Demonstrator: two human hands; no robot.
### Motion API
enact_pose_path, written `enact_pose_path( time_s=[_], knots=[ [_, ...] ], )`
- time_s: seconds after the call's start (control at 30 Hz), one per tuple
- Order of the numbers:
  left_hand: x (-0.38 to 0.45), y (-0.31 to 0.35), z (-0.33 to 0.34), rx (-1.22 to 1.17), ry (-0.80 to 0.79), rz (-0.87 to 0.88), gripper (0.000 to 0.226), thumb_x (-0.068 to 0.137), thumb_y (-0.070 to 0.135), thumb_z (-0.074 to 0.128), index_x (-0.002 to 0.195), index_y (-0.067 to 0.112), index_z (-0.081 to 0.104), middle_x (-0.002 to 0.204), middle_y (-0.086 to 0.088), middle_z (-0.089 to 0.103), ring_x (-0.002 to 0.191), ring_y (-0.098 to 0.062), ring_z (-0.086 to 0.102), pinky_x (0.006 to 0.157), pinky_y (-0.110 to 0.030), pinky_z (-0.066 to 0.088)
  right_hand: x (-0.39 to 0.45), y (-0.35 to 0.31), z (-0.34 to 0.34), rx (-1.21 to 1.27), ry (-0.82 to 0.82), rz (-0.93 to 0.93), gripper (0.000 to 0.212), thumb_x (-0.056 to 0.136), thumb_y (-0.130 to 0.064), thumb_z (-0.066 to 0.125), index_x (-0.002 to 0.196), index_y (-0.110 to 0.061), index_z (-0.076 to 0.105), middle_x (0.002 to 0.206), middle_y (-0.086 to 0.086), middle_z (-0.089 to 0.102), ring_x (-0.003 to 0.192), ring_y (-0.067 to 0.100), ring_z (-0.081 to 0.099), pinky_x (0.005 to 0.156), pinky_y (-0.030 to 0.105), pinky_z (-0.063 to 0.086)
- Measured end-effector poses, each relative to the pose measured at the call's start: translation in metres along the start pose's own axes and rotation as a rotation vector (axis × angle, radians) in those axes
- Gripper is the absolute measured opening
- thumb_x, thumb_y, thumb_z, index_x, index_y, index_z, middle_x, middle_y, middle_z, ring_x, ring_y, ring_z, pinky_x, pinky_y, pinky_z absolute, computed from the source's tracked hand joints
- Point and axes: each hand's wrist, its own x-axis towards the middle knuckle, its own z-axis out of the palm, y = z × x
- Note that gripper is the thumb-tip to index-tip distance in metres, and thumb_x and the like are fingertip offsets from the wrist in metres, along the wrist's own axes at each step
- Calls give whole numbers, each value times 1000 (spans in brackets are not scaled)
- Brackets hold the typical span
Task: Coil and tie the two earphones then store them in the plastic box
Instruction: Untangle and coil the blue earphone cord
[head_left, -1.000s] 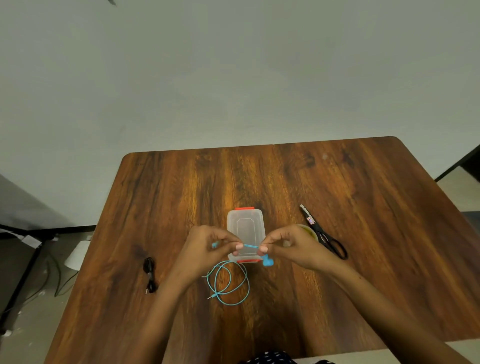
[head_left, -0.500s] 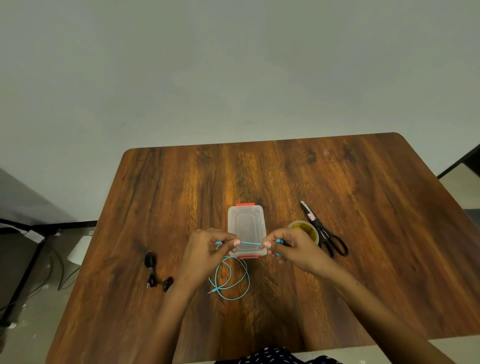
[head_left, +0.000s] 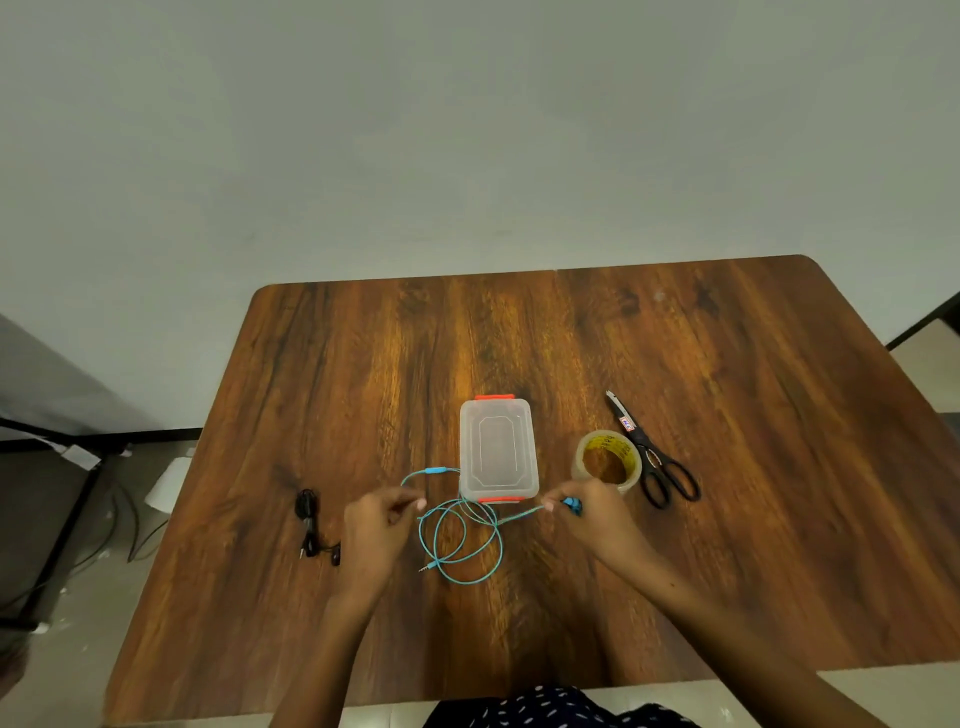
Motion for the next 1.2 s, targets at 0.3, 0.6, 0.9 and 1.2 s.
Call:
enact_pose_path(
  time_s=[0.3,0.6,0.9,1.2],
  knots=[
    [-26,-55,45,93,-294,-376,27,61,15,87,78,19,66,78,4,62,76,-14,58,59,-16,37,-7,22,34,-219,-69,2,32,92,-14,57,123,-15,61,127,-1,61,112,15,59,85,14,43],
    [-15,-41,42,256,-362,-230,5,73,14,77,78,14,77,83,0,75,78,-14,67,67,-24,47,-10,10,29,-183,-74,-65,23,92,-16,58,112,-18,68,114,-5,66,102,9,61,75,3,39],
    [7,51,-35,229,-290,-122,8,76,17,76,84,15,78,80,4,72,68,-1,57,56,-4,33,-9,-60,10,-46,-87,-324,28,87,-24,66,114,-19,65,117,-6,65,108,8,59,90,22,50],
    [16,114,-73,264,-313,12,7,76,17,76,82,18,77,70,8,67,67,-2,60,59,-9,40,-6,-119,1,-55,-30,-569,25,82,-31,70,105,-22,68,103,-10,68,93,4,60,73,20,47]
  ],
)
